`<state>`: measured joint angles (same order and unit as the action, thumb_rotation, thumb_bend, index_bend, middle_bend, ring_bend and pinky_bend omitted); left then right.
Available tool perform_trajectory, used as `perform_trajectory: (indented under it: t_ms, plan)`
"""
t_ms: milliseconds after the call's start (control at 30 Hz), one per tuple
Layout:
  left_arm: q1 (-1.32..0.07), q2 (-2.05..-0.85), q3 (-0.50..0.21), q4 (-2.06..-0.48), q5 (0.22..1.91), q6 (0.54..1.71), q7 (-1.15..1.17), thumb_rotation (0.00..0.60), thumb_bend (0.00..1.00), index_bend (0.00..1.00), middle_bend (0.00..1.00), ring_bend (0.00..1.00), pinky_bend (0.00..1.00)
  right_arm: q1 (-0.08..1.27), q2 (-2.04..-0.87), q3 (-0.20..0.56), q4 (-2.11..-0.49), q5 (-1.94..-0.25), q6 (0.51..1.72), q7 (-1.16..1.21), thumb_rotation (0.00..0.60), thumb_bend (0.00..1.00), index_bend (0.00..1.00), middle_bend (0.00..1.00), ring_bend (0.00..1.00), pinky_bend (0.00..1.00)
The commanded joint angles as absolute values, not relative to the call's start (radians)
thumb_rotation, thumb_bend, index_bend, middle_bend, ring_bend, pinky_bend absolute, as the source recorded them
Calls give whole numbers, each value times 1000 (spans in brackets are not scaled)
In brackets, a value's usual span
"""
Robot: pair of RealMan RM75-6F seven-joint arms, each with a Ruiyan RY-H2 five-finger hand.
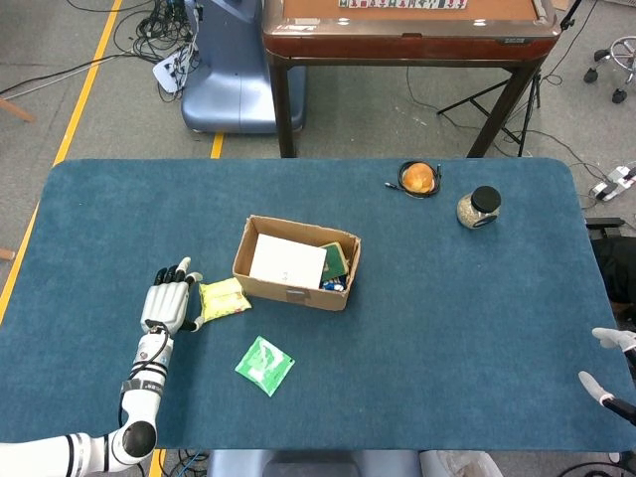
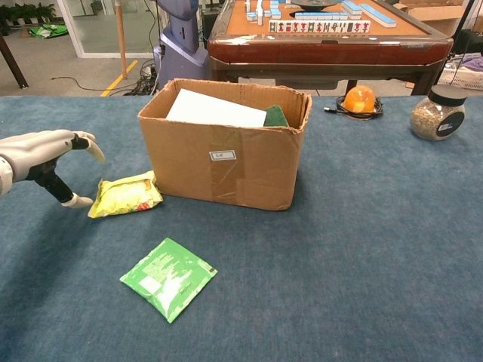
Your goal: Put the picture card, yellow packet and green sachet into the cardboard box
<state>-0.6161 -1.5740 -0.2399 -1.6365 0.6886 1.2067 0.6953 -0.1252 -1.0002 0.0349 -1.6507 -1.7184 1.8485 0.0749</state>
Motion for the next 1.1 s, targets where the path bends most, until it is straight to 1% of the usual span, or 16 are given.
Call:
perform_trajectory:
  t_ms: [33, 333, 667, 933, 1100]
  plan:
    - [-623, -1578, -237, -1625, 677, 1194, 689, 600, 193, 217, 0, 0, 19, -136, -992, 23, -1647, -1743, 1867, 90, 600, 48, 389, 480, 360, 416]
    - [-643, -1595, -230, -1588, 657, 1160, 670, 600, 193, 208, 0, 0, 19, -151, -995, 14, -1639, -1774, 1893, 86, 600, 48, 389, 480, 359, 416]
    - [-665, -1637, -219, -1496, 641, 1149, 678, 600, 193, 211, 0, 0, 19, -152, -993, 13, -1639, -1775, 1889, 91, 600, 49, 388, 480, 360, 416]
    - [-677, -1650, -218, -1468, 612, 1135, 692, 600, 193, 258, 0, 0, 19, -151, -991, 15, -1640, -1771, 1885, 96, 600, 49, 389, 480, 360, 416]
    - [-676, -1657, -214, -1459, 621, 1130, 674, 600, 193, 317, 0, 0, 19, -150, -993, 18, -1638, -1769, 1883, 99, 600, 49, 389, 480, 359, 416]
